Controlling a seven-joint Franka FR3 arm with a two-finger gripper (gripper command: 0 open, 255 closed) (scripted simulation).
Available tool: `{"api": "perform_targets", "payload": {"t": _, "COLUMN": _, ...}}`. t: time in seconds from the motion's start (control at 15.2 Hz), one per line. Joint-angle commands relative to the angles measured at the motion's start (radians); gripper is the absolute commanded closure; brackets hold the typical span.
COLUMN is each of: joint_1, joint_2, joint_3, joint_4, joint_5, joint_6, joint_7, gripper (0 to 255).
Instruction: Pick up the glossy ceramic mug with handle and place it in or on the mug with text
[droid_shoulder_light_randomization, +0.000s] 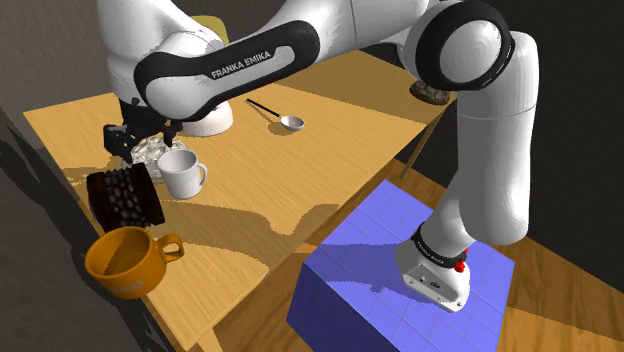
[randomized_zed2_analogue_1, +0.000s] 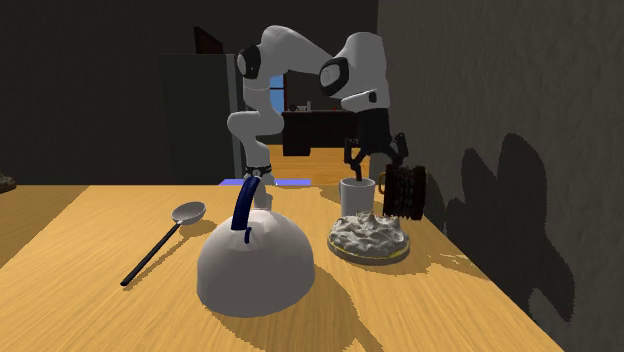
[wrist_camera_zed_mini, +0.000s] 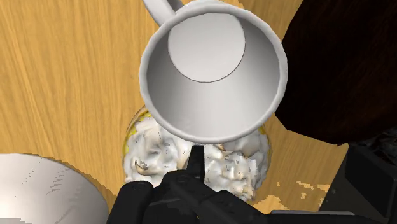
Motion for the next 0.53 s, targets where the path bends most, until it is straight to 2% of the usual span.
{"api": "perform_targets", "payload": {"t": 0.0, "joint_1": 0.021, "joint_2": 0.026, "joint_3": -0.004, "joint_4": -0.007, "joint_5": 0.005, "joint_6": -0.204, "joint_7": -0.001, "gripper": 0}}
{"api": "perform_targets", "payload": {"t": 0.07, "joint_1": 0.027, "joint_2": 0.025, "joint_3": -0.011, "joint_4": -0.007, "joint_5": 0.009, "joint_6": -0.203, "joint_7": -0.004, "gripper": 0}}
{"api": "perform_targets", "payload": {"t": 0.13, "joint_1": 0.007, "joint_2": 0.019, "joint_3": -0.010, "joint_4": -0.001, "joint_5": 0.020, "joint_6": -0.213, "joint_7": -0.030, "gripper": 255}}
{"api": "perform_targets", "payload": {"t": 0.2, "joint_1": 0.002, "joint_2": 0.028, "joint_3": -0.013, "joint_4": 0.000, "joint_5": 0.019, "joint_6": -0.204, "joint_7": -0.037, "gripper": 255}}
{"api": "perform_targets", "payload": {"t": 0.26, "joint_1": -0.005, "joint_2": 0.025, "joint_3": -0.016, "joint_4": -0.051, "joint_5": 0.015, "joint_6": -0.157, "joint_7": -0.032, "gripper": 255}}
{"api": "perform_targets", "payload": {"t": 0.46, "joint_1": 0.052, "joint_2": 0.122, "joint_3": -0.022, "joint_4": 0.183, "joint_5": 0.002, "joint_6": -0.297, "joint_7": -0.024, "gripper": 255}}
